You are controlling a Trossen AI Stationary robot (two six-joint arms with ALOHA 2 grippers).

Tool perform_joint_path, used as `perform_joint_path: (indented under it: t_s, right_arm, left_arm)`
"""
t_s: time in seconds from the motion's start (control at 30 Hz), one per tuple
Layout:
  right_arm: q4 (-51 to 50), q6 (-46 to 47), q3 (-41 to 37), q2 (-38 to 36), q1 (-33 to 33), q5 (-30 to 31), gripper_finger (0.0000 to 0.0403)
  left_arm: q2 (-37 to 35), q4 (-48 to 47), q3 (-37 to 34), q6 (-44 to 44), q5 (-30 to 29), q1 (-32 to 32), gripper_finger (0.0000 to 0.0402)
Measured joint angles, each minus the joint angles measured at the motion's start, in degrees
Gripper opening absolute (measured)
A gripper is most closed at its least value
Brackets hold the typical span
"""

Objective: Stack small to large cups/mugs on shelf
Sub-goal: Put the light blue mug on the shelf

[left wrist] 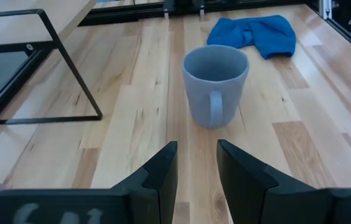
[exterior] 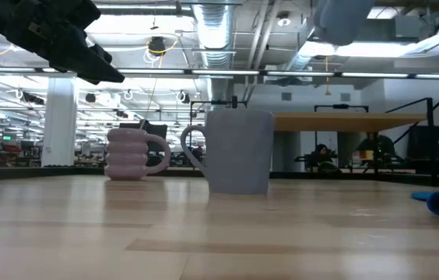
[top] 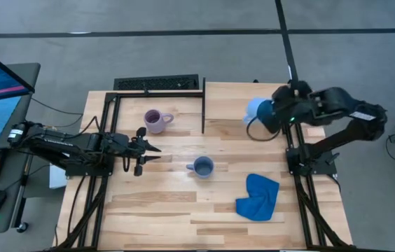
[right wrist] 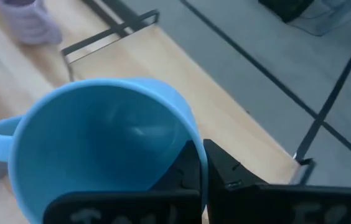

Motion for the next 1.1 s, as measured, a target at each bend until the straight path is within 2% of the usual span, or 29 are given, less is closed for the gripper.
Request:
perform_joint_path:
  t_s: [0.17, 0.43, 0.57, 0.67, 0.87, 1.1]
  right_arm:
    - [1.8, -0.4, -3.1, -5.1, -0.8, 1.6, 0.001]
    - [13.3, -4.1, -21.7, -19.5, -0.8, 1.2, 0.001]
    - [15.6, -8.5, -26.6, -24.6, -1.9, 0.5, 0.001]
    - [15.5, -13.0, -27.2, -25.4, -3.0, 0.3, 0.001]
    - [16.0, -20.1, -27.2, -23.2, -6.4, -3.4, 0.001]
    - [15.9, -25.4, -27.3, -19.9, -14.1, -14.2, 0.001]
  left_arm:
    - [0.0, 0.0, 0.0, -1.0, 0.0, 0.0, 0.0103]
    - [0.0, 1.7, 0.0, -0.9, 0.0, 0.0, 0.0103]
    - [0.0, 2.8, 0.0, -0.9, 0.0, 0.0, 0.0103]
    - [0.0, 3.4, 0.0, -1.6, -0.8, 0.0, 0.0103]
    - [0.0, 3.3, 0.0, -3.9, -6.5, 0.0, 0.0103]
    - [0.0, 3.2, 0.0, -4.4, -7.4, 0.0, 0.0103]
